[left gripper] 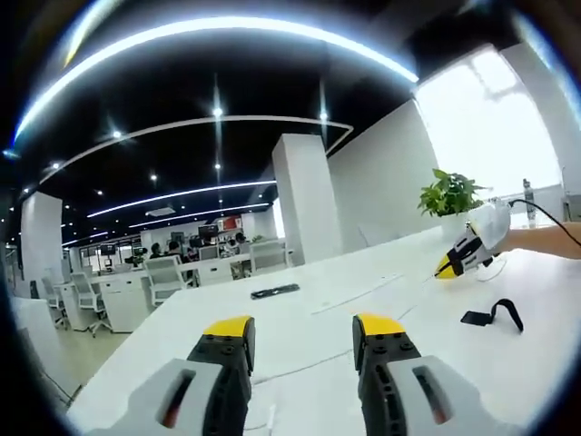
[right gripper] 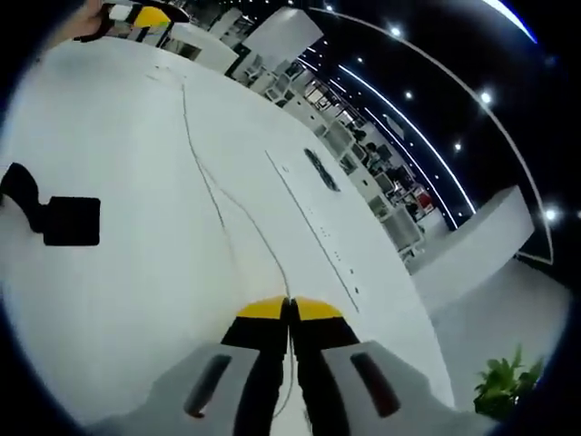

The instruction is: Peel open the Velcro strap on the desktop, arrange the wired earphones neatly onto it, and close the Velcro strap to secure them.

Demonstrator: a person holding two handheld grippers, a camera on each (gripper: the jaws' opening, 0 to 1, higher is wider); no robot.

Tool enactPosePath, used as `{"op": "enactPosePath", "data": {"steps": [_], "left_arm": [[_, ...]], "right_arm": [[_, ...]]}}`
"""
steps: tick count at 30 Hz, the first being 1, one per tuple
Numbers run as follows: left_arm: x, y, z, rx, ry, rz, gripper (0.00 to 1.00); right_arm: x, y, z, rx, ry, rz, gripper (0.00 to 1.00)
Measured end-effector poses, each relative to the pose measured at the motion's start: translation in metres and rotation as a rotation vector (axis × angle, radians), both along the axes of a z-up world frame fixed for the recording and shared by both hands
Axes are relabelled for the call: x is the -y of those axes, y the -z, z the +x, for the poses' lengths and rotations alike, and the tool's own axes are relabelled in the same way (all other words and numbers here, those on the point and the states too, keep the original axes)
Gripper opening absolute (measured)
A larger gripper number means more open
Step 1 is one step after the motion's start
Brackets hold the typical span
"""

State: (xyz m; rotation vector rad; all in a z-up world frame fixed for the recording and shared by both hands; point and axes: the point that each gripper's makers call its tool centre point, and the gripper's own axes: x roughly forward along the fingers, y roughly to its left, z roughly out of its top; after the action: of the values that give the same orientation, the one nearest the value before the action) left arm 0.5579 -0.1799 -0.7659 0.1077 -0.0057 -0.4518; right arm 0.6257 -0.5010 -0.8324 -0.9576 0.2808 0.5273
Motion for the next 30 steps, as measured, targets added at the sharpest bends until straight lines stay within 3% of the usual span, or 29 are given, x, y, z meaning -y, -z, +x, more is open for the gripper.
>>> {"op": "enactPosePath", "data": {"steps": [6,20,30], "left_arm": [[0.008,0.006,-0.002,-0.007,0.019,0.022,0.47],[0.041,0.022,-0.013,-0.031,0.108,0.061,0.47],[0.067,0.027,-0.021,-0.038,0.200,0.086,0.47]], "right_arm": [[-0.005,-0.010,-0.017,0.014,-0.015,0.053,0.04],[-0.031,-0.040,-0.061,-0.010,-0.083,0.276,0.04],[-0.061,-0.054,-0.096,-0.006,-0.162,0.330,0.04]]}}
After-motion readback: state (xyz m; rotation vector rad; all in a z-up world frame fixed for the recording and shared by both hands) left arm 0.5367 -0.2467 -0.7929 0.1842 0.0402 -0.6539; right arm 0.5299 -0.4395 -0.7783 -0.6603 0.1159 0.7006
